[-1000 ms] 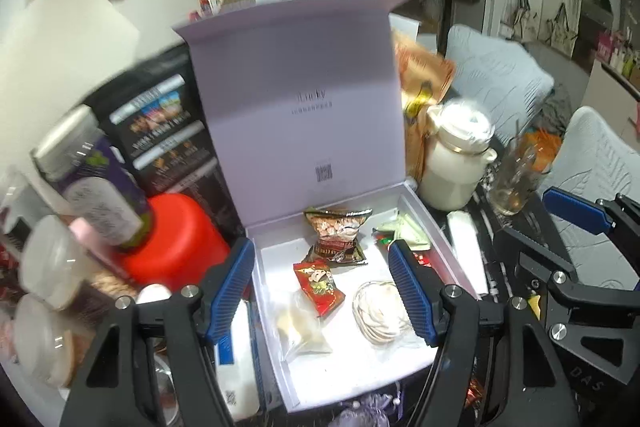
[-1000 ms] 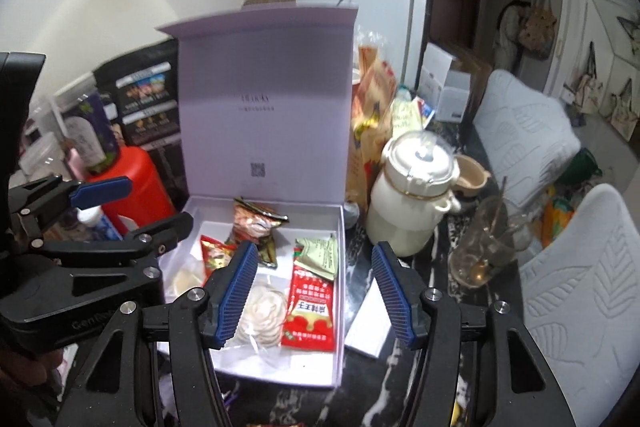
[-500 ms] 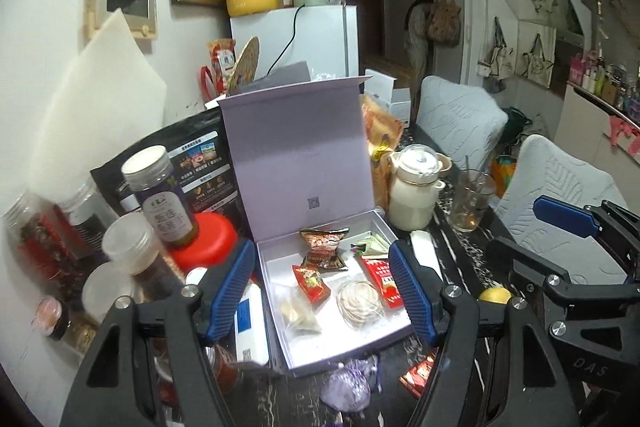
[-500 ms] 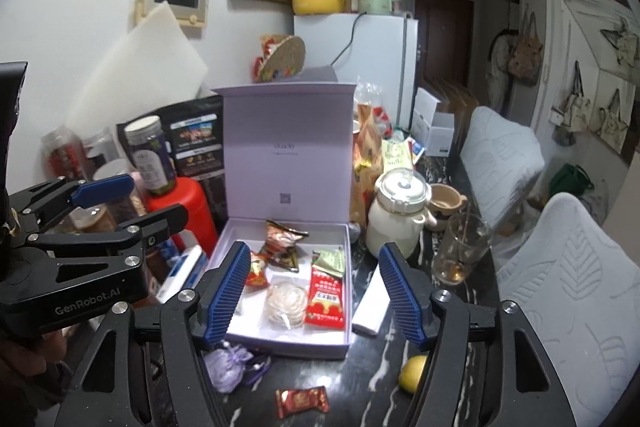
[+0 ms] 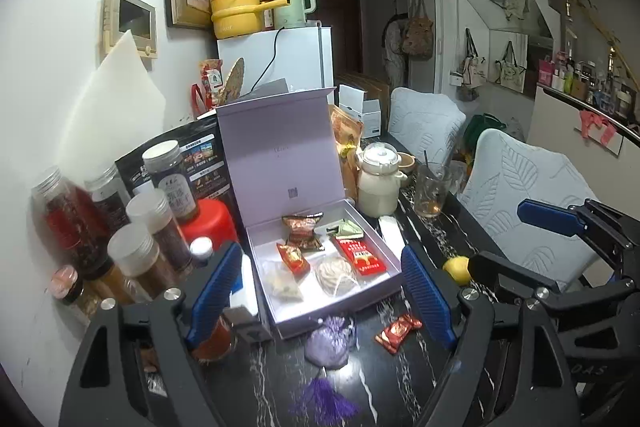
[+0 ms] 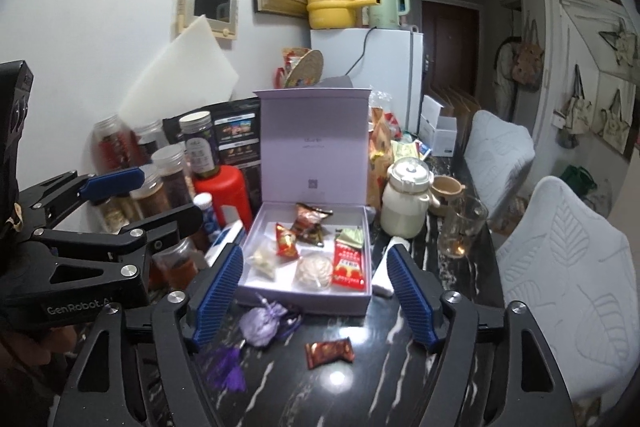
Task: Organize soft objects
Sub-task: 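Withdraw both open tools from the box back over the table, then grasp the purple sachet with left tool while right tool grasps brown chocolate candy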
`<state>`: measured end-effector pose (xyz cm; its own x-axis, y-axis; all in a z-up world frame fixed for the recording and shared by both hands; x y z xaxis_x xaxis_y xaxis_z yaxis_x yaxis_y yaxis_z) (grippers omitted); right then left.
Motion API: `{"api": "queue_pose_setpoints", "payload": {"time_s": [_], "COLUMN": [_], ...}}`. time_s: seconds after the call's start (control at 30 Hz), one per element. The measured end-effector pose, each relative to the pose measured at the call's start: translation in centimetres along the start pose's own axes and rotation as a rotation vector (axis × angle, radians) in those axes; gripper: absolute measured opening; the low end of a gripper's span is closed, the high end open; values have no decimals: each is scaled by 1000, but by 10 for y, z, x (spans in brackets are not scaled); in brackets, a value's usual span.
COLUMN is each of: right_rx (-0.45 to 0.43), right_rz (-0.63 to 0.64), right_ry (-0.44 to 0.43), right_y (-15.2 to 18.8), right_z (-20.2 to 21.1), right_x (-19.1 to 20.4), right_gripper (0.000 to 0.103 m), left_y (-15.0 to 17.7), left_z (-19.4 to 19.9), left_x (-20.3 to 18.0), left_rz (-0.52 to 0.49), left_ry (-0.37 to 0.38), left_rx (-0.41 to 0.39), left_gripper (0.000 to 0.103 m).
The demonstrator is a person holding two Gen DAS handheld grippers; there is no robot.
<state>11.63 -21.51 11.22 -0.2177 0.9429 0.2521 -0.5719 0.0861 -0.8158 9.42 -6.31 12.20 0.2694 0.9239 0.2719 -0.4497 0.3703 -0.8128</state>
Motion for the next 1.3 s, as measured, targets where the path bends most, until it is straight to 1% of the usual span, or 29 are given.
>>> {"api": "queue_pose_setpoints", "payload": {"time_s": [0.17,0.37,0.6,0.8,0.93,1.07,1.2,1.3], "right_rx": [-11,12,50,66,90,141,179,212], "right_rz": [17,16,16,9,10,-4,-67,-98], "right_ry": [2,-3,-3,-1,15,4,3,19], "right_y": [27,62,100,117,131,143,153,160], "right_z": [18,28,34,35,28,14,-1,-16], "right_x": [6,11,17,21,24,23,12,3], "right_gripper": [80,80,80,80,80,80,78,77], "left_y": [19,48,75,97,112,129,142,150], "left_z": [11,20,28,32,25,15,2,-8], "left_x": [-8,-16,-19,-20,-21,-17,-15,-16], "left_rz": [-7,-7,-8,23,36,82,99,92], "left_ry": [26,96,120,135,151,175,164,153], "left_rx": [12,26,52,64,97,136,168,187], "left_gripper": [82,82,82,82,82,82,82,82]}}
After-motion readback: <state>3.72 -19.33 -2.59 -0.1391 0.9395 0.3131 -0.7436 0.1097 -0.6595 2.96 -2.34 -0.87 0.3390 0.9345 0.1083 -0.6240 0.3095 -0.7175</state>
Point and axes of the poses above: each gripper's, at about its wrist camera, not at the fingertips, and z roughly against the way its jaws point, x to its left, y to its underside, the point moved 1 cm from there along -z, roughly the way its jaws point, and after that the axes turned 15 degrees about -z, right-handed, at the moved point
